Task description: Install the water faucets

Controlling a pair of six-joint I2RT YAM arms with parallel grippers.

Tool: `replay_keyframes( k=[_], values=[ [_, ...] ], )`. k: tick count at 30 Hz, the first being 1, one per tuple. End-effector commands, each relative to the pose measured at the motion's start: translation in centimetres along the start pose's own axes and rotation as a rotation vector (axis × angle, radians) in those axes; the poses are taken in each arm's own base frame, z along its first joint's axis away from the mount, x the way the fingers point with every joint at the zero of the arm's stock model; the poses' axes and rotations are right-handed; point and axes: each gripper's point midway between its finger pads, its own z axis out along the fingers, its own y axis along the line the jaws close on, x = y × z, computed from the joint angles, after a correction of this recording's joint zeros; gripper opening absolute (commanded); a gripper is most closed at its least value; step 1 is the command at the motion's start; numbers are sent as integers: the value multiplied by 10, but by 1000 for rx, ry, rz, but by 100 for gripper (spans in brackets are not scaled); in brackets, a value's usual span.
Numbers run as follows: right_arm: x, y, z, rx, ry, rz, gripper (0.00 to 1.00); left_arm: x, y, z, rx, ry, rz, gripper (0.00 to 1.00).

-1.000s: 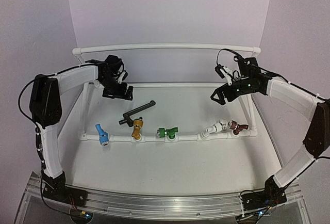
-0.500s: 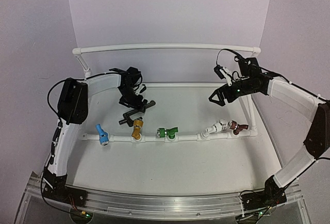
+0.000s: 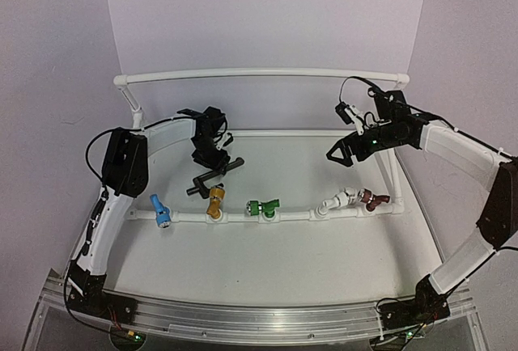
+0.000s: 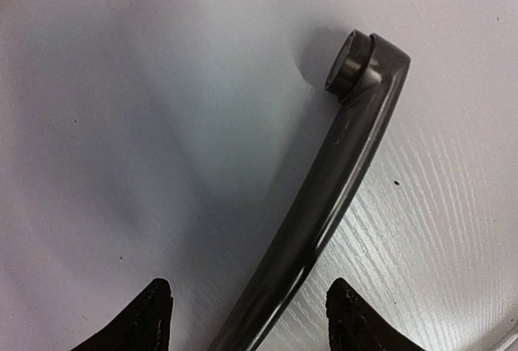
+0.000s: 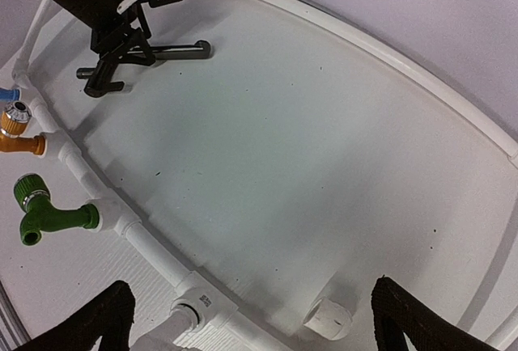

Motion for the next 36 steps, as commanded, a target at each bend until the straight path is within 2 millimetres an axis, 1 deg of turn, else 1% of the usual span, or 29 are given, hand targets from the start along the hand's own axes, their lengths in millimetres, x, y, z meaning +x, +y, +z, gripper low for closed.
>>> replay_keyframes(
  k=[1,6,10,15,17,20,21,22,23,24,26,28,29,31,33,36],
  values=[
    [-15,1,-5,-8,-20,-6,98,-11,-1,-3,18,-26,10,63],
    [-22,-2,-10,10,-27,-33,98,-3,-2,7,24,4,17,58],
    [-27,-1,-12,6,-33,-35,98,4,1,14,3,32,30,53],
    [-29,2,-12,-16,-38,-36,98,15,2,20,-6,74,34,38],
    [-30,5,-13,-28,-41,-39,98,17,2,18,-2,81,25,30],
    [-31,5,-14,-28,-44,-43,98,9,3,0,-15,39,-3,14],
    [-32,4,-15,-26,-47,-45,98,4,4,-9,-21,14,-16,8],
    [-34,4,-16,-24,-49,-46,98,-1,5,-21,-27,-14,-28,3],
    [-35,4,-17,-25,-53,-47,98,-6,6,-30,-38,-38,-36,1],
    [-38,5,-18,-27,-57,-49,98,-8,10,-36,-60,-57,-49,0],
    [-42,5,-20,-31,-62,-51,98,-17,17,-55,-103,-115,-72,0],
    [-47,5,-21,-30,-70,-51,98,-25,25,-75,-145,-180,-136,0],
    [-49,5,-22,-29,-74,-51,98,-31,28,-90,-159,-222,-167,0],
    [-52,5,-23,-30,-80,-51,98,-39,35,-112,-189,-297,-234,0],
    [-55,4,-24,-27,-85,-51,98,-48,44,-140,-224,-390,-336,0],
    [-59,2,-23,-21,-88,-44,98,-56,50,-170,-217,-474,-439,0]
  ],
)
